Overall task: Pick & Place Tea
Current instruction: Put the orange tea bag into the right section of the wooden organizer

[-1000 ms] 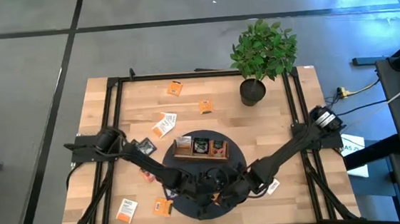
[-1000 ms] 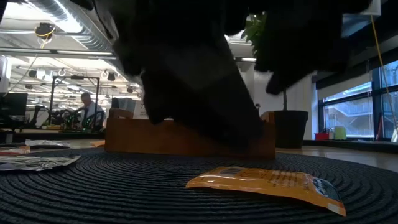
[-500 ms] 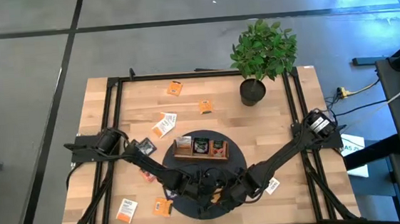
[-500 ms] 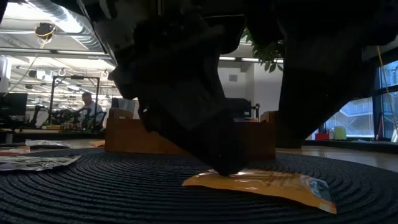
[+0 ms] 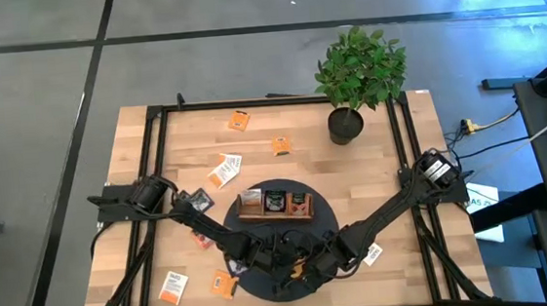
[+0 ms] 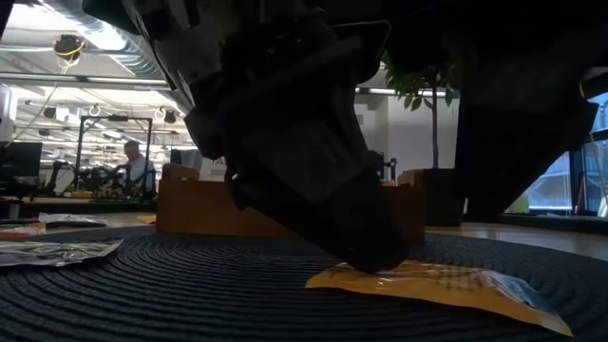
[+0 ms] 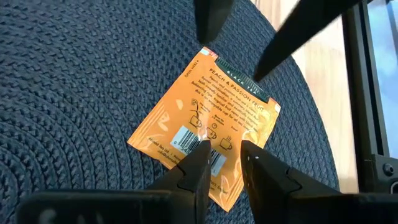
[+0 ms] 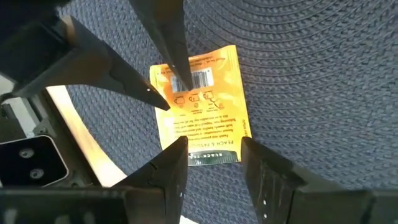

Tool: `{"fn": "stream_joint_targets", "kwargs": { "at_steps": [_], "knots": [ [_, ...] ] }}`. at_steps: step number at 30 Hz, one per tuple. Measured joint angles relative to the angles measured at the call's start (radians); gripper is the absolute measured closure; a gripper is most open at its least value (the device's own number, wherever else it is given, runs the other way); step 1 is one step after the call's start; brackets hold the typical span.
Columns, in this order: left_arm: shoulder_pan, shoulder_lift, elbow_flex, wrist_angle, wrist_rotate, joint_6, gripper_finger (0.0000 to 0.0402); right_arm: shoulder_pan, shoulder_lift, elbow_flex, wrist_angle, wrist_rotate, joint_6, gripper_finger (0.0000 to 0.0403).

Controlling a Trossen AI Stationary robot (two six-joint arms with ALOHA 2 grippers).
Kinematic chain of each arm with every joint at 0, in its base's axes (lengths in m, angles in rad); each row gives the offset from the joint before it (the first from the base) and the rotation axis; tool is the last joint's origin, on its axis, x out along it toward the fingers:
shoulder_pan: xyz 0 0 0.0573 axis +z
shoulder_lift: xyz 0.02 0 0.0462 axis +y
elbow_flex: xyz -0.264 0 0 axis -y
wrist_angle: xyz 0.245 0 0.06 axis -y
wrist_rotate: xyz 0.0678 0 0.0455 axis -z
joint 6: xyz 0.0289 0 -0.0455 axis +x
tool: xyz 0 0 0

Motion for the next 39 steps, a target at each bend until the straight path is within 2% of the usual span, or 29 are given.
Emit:
{"fn": "stream_joint_targets", "kwargs": {
  "at_steps": [6, 14, 21, 31, 37, 39],
  "knots": [
    [-0.001, -0.014, -0.004, 0.014, 0.009, 0.024, 0.0315, -0.008, 0.000, 0.000, -0.008, 0.011, -0.002, 0.0253],
    [-0.002, -0.094, -0.006, -0.026, -0.001, 0.097, 0.0315, -0.005, 0.000, 0.001, -0.006, 0.029, 0.000, 0.0253],
    [-0.007, -0.077, -0.005, -0.081, -0.078, 0.094, 0.0315, -0.003, 0.000, 0.001, -0.011, 0.029, 0.001, 0.0253],
    [-0.009, -0.038, -0.002, -0.120, -0.076, 0.065, 0.0315, -0.003, 0.000, 0.001, -0.010, 0.026, 0.003, 0.0253],
    [-0.009, -0.038, -0.002, -0.123, -0.075, 0.065, 0.0315, -0.003, 0.000, 0.000, -0.007, -0.118, 0.089, 0.0253],
    [-0.009, -0.037, -0.002, -0.125, -0.075, 0.065, 0.0315, 0.004, 0.000, 0.000, -0.006, -0.134, 0.100, 0.0253]
  ]
}}
